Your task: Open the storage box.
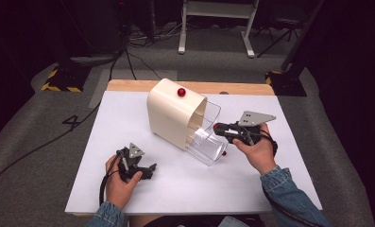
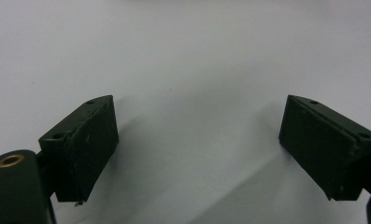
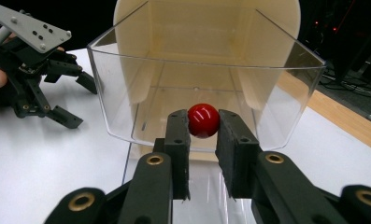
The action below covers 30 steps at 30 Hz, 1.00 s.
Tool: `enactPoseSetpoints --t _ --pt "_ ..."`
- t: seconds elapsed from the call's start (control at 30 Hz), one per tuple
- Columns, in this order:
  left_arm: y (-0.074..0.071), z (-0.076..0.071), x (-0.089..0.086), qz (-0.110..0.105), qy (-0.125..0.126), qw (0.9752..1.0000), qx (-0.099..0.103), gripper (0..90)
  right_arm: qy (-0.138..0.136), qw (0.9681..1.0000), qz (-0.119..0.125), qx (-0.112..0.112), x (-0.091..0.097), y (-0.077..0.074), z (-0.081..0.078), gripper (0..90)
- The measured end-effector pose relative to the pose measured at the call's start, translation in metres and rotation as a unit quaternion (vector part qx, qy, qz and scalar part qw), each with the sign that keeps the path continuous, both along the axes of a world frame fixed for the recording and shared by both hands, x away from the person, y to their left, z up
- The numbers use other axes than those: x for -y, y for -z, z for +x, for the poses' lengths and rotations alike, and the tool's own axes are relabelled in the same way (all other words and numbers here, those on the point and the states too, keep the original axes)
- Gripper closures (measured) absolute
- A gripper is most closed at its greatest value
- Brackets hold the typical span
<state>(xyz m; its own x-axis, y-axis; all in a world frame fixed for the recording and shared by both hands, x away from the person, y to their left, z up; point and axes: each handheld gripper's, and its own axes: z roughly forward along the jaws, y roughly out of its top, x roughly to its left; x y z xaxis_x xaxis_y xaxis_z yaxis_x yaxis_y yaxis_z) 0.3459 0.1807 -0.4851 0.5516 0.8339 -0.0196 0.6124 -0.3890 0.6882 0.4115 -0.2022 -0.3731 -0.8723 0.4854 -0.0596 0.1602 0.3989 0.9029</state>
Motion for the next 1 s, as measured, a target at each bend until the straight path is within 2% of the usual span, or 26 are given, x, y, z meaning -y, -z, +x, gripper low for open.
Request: enactPoseSetpoints --t 0.37,0.57,0.67,0.77,0.83,1.0 --pt "0.0 0.0 0.0 0.0 0.0 1.0 0.0 11.9 0.003 1.0 -0.006 -0.007 0.022 0.002 -0.012 74.7" --pt "0.0 0.0 0.0 -0.001 -0.001 1.0 0.001 11.9 0.005 0.9992 -0.038 -0.011 0.022 0.009 -0.011 74.2" --pt "0.0 0.0 0.0 0.0 0.0 1.0 0.0 11.9 0.006 0.9991 -0.039 -0.017 0.023 0.011 -0.011 73.7" --pt "0.0 0.0 0.0 0.001 0.0 1.0 0.0 11.9 0.008 0.999 -0.039 -0.02 0.023 0.012 -0.011 66.7" --pt "0.0 0.0 0.0 0.0 0.0 1.0 0.001 11.9 0.012 0.9991 -0.039 -0.012 0.023 0.012 -0.011 59.9" --pt "0.0 0.0 0.0 0.0 0.0 1.0 0.001 12.0 0.012 0.9987 -0.048 -0.012 0.029 0.012 -0.013 56.4"
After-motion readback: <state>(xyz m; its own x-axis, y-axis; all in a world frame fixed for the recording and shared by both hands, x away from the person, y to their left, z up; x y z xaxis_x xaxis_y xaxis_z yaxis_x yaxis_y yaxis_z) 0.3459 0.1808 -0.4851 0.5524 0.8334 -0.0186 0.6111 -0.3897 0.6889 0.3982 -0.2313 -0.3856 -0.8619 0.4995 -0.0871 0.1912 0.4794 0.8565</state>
